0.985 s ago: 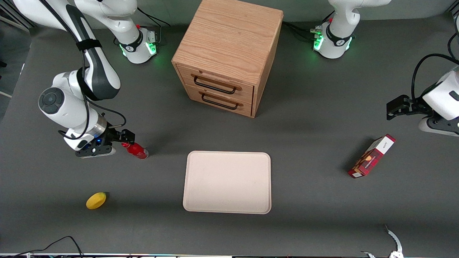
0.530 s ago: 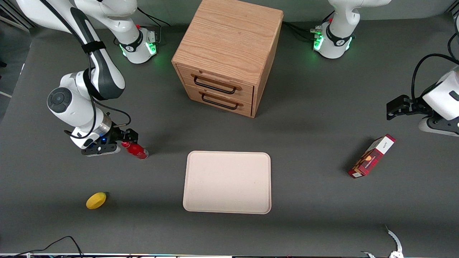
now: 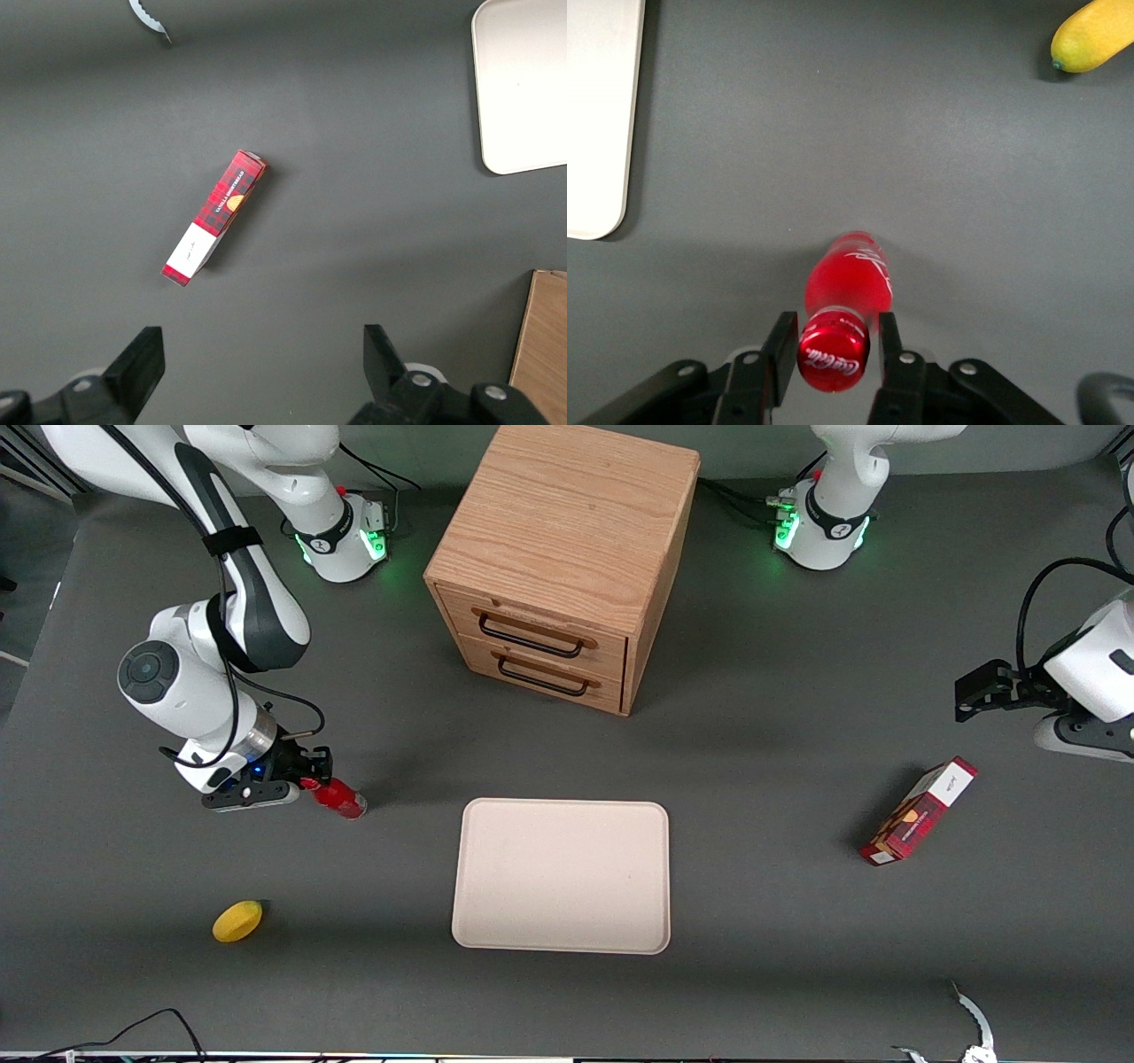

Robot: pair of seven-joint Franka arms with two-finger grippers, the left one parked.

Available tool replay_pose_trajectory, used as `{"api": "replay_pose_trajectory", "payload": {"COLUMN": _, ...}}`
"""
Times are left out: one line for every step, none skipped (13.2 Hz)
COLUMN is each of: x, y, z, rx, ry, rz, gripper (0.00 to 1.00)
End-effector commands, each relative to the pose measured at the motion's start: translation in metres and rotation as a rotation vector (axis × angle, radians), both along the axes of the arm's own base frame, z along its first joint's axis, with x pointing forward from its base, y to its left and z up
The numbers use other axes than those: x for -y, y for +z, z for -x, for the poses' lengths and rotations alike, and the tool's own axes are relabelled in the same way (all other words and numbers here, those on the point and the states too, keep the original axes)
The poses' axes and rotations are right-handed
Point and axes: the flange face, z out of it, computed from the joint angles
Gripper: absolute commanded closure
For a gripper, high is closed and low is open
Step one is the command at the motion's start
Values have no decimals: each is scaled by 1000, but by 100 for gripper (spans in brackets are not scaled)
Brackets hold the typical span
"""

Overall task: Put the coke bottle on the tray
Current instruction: 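Close the right gripper around the bottle's neck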

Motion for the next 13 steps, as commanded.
{"api": "replay_pose_trajectory", "payload": {"x": 0, "y": 4, "z": 4, "rx": 18, "ry": 8, "rz": 10, "gripper": 100}}
{"api": "replay_pose_trajectory", "payload": {"x": 0, "y": 4, "z": 4, "rx": 18, "ry": 8, "rz": 10, "gripper": 100}}
{"api": "replay_pose_trajectory", "payload": {"x": 0, "y": 5, "z": 4, "rx": 19, "ry": 8, "rz": 10, "gripper": 100}}
{"api": "replay_pose_trajectory", "payload": {"x": 0, "y": 7, "z": 4, "rx": 21, "ry": 8, "rz": 11, "gripper": 100}}
{"api": "replay_pose_trajectory", "payload": {"x": 0, "y": 9, "z": 3, "rx": 25, "ry": 8, "rz": 11, "gripper": 100}}
{"api": "replay_pose_trajectory", "payload": {"x": 0, "y": 11, "z": 3, "rx": 27, "ry": 7, "rz": 11, "gripper": 100}}
{"api": "replay_pose_trajectory", "payload": {"x": 0, "y": 15, "z": 1, "rx": 29, "ry": 8, "rz": 13, "gripper": 100}}
{"api": "replay_pose_trajectory", "payload": {"x": -2, "y": 23, "z": -2, "rx": 36, "ry": 15, "rz": 18, "gripper": 100}}
{"api": "replay_pose_trajectory", "payload": {"x": -2, "y": 32, "z": -7, "rx": 23, "ry": 23, "rz": 34, "gripper": 100}}
{"api": "replay_pose_trajectory", "payload": {"x": -2, "y": 45, "z": -15, "rx": 7, "ry": 26, "rz": 41, "gripper": 100}}
{"api": "replay_pose_trajectory", "payload": {"x": -5, "y": 59, "z": -24, "rx": -7, "ry": 32, "rz": 45, "gripper": 100}}
{"api": "replay_pose_trajectory", "payload": {"x": -8, "y": 76, "z": -33, "rx": -9, "ry": 39, "rz": 56, "gripper": 100}}
{"api": "replay_pose_trajectory", "payload": {"x": -16, "y": 91, "z": -41, "rx": -22, "ry": 52, "rz": 64, "gripper": 100}}
